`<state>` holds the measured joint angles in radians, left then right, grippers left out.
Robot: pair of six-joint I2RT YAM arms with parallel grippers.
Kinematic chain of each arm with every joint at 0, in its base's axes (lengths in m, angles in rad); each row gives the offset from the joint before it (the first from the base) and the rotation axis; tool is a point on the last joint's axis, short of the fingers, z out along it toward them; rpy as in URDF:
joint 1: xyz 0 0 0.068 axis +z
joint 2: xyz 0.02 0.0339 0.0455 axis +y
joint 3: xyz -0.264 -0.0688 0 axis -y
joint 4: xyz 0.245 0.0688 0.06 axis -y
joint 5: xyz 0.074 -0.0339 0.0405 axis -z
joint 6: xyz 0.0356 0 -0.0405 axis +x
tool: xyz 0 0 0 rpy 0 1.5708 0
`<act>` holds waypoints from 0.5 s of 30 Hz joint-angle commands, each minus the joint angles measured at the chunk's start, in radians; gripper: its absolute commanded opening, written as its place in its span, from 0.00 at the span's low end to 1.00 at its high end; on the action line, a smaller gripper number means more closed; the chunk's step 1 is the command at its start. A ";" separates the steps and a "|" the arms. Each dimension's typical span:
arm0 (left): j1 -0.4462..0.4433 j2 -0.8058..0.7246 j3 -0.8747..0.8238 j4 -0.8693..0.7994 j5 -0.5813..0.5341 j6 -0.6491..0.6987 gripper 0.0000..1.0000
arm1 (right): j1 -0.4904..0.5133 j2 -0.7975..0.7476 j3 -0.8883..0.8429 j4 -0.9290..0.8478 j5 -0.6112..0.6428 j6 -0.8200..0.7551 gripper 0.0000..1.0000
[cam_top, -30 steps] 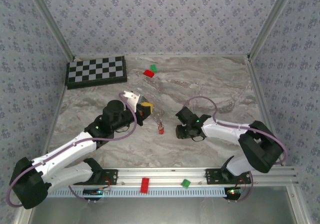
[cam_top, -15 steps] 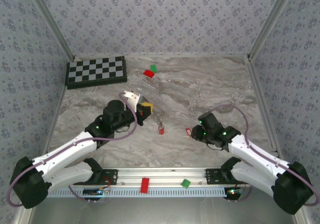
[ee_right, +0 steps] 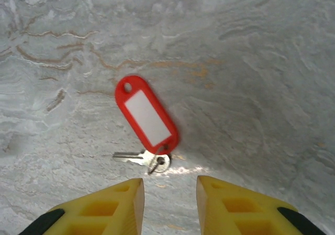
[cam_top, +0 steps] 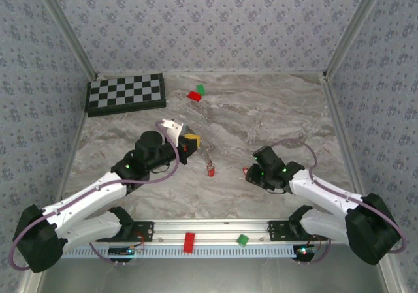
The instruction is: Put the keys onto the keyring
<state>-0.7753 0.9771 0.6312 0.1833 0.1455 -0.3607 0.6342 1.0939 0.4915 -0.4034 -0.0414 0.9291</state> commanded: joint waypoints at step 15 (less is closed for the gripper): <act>-0.008 -0.002 0.014 0.064 0.028 -0.014 0.00 | -0.087 0.181 0.121 -0.072 -0.149 -0.116 0.22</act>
<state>-0.7753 0.9775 0.6308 0.1833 0.1497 -0.3672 0.5686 1.2560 0.5831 -0.4129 -0.1417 0.8532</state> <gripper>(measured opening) 0.045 0.224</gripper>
